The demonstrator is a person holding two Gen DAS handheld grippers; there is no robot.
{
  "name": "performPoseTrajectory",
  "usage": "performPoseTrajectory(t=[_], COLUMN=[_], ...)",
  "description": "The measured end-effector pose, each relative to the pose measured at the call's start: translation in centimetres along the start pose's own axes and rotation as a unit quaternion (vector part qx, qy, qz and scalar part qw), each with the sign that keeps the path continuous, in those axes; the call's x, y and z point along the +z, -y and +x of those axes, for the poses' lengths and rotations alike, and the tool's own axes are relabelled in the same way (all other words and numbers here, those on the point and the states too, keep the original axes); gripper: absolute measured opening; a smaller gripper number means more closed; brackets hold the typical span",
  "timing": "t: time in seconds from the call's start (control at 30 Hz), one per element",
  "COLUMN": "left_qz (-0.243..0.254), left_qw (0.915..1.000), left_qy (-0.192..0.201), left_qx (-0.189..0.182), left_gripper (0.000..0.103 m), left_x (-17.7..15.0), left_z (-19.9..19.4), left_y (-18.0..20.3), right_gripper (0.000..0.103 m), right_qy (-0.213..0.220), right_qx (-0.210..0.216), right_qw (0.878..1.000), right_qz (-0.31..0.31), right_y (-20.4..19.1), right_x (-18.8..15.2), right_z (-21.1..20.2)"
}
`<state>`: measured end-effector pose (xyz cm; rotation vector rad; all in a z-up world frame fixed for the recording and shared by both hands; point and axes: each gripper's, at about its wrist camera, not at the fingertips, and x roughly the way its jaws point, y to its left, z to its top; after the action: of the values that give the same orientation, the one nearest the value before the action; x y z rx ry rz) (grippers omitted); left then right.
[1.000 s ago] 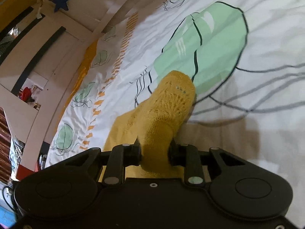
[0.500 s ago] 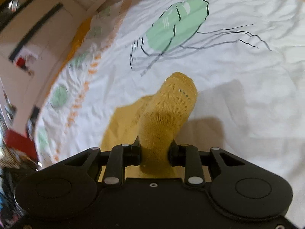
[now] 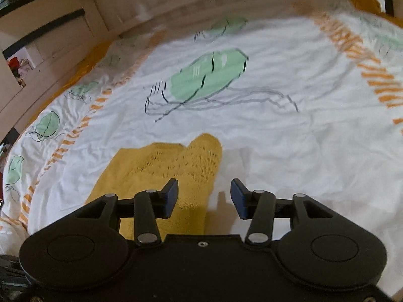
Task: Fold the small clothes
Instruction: 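Open both tools and release the sweater onto the duvet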
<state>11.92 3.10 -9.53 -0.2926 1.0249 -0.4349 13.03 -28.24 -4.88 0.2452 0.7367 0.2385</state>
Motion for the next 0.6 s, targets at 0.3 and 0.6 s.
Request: performPoseTrajectory(t=[0.3,0.6], left_qz=[0.076,0.072], left_qw=[0.9938,0.9929], left_qy=[0.081,0.09], left_qx=[0.004,0.03], left_gripper=[0.024,0.024], left_x=[2.2,7.8], left_z=[-3.3,1.0], left_y=[2.8,2.6], right_gripper=[0.056,0.056], right_qy=[0.019,0.025], right_qx=[0.007,0.002], right_qw=[1.0,0.999], right_qz=[-0.011,-0.02], right_y=[-0.3,-0.8], right_x=[-0.3,-0.6], right_z=[-0.3,-0.3])
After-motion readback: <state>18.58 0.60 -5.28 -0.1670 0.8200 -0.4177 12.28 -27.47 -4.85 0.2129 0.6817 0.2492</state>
